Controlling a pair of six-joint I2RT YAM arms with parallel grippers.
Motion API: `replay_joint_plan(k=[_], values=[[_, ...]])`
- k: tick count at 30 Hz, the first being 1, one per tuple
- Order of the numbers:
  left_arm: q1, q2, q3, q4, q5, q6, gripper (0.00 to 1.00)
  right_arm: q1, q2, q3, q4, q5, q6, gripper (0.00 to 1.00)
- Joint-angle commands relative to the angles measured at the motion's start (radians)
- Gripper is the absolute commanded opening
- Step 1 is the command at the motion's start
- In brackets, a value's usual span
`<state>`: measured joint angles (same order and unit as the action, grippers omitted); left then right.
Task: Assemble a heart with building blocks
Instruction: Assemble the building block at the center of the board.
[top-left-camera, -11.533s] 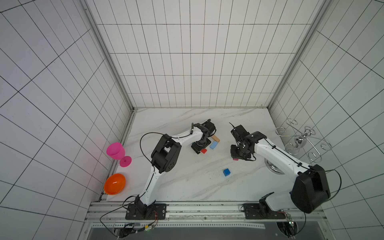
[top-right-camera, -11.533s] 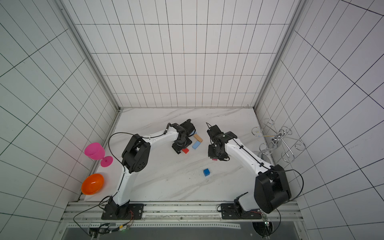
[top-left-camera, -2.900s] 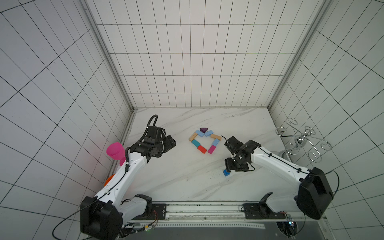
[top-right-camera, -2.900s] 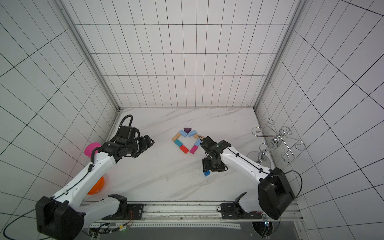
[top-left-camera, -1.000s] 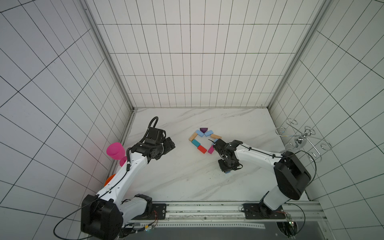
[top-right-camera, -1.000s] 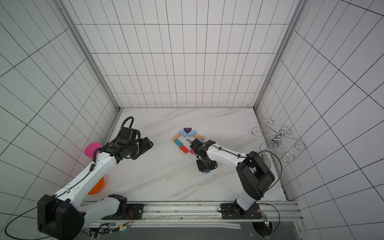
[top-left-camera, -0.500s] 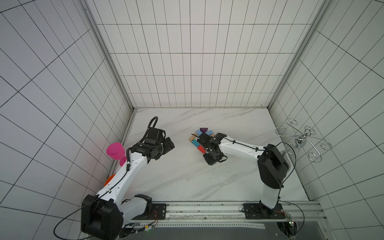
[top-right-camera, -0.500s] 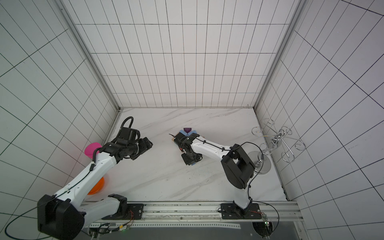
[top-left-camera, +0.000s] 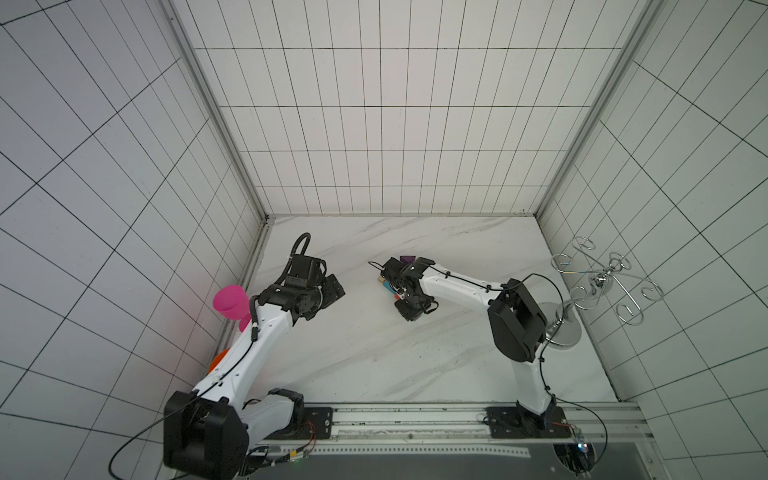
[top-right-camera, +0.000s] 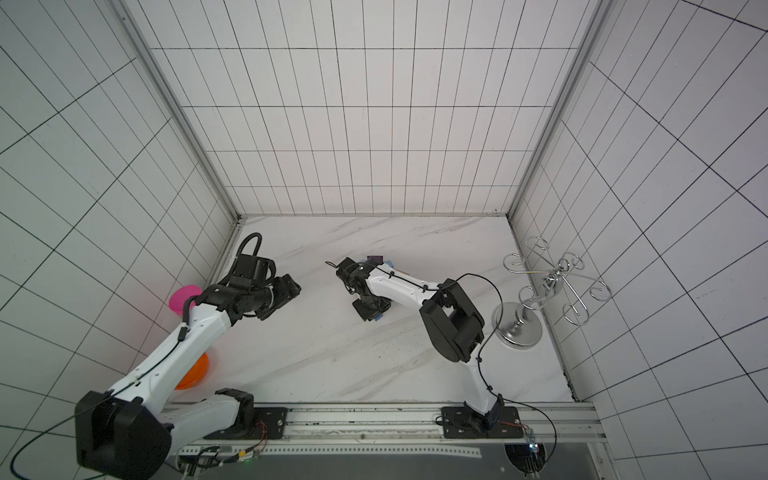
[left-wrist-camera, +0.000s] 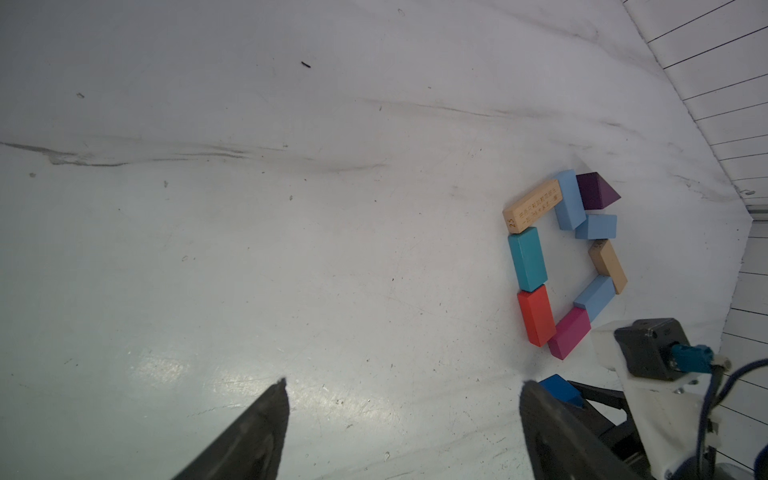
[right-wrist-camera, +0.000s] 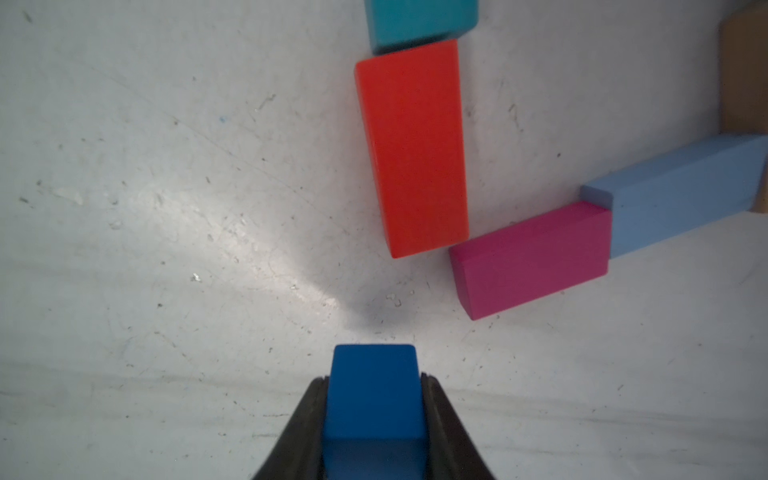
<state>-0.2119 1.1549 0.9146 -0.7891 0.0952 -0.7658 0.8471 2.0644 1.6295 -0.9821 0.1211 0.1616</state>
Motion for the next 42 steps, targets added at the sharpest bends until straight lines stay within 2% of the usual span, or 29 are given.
replay_joint_plan(k=[1,25,42], values=[[0.008,0.003,-0.006,-0.002,-0.003,0.02,0.86,0.006,0.029,0.056,-0.033,0.035,-0.038,0.16],[0.02,0.04,-0.026,0.034,0.007,0.014,0.86,-0.073,0.09,0.096,0.015,-0.044,-0.097,0.15],[0.025,0.049,-0.028,0.044,0.012,0.008,0.86,-0.085,0.107,0.11,0.017,-0.039,-0.114,0.16]])
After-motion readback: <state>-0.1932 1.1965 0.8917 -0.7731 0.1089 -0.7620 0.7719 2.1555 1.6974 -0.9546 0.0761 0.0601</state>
